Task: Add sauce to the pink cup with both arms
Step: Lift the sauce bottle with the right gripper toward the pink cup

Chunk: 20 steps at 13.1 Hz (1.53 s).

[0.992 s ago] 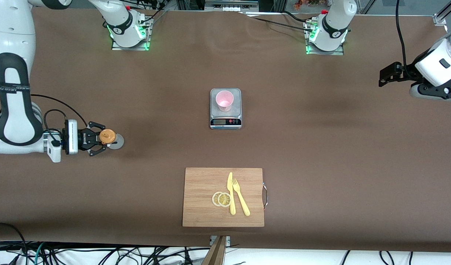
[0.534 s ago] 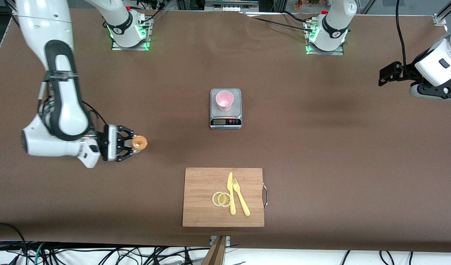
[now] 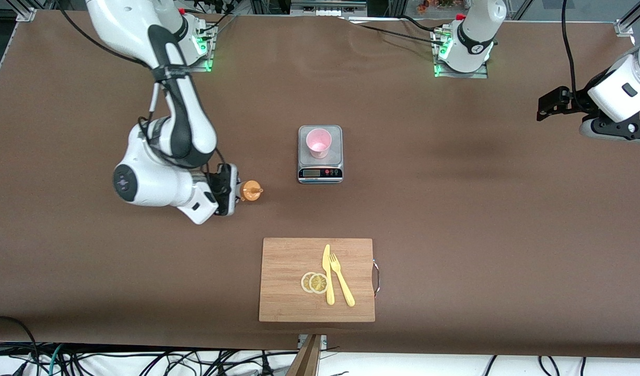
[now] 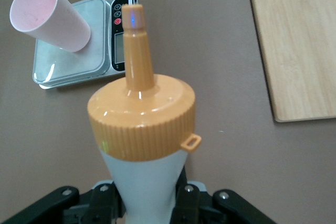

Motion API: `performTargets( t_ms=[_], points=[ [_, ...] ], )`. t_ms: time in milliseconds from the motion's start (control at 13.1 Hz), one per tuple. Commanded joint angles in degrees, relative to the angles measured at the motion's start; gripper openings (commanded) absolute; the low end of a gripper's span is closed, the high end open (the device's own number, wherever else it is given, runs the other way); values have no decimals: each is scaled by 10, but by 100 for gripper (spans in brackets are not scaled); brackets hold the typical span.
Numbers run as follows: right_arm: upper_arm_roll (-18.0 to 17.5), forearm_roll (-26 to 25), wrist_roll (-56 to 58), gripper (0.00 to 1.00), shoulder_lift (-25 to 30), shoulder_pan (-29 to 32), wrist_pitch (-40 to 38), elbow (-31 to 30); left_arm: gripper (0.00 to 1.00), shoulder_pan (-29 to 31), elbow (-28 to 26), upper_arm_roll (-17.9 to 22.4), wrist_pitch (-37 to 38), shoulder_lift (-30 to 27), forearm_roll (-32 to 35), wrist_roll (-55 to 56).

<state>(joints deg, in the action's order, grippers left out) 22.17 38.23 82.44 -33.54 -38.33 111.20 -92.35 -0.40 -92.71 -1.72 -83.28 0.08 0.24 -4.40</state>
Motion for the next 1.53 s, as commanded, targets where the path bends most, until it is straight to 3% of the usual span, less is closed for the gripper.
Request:
performTargets(
  t_ms=[0, 763, 1450],
  points=[
    [13, -43, -60, 35, 27, -48, 1, -17, 100, -3, 5, 4, 7, 0, -2, -6],
    [14, -170, -201, 36, 78, -148, -26, -71, 100, -3, 5, 4, 7, 0, -2, -6],
    [14, -193, -252, 36, 62, -193, -36, -71, 100, -3, 4, 5, 7, 0, -2, -7]
  ],
)
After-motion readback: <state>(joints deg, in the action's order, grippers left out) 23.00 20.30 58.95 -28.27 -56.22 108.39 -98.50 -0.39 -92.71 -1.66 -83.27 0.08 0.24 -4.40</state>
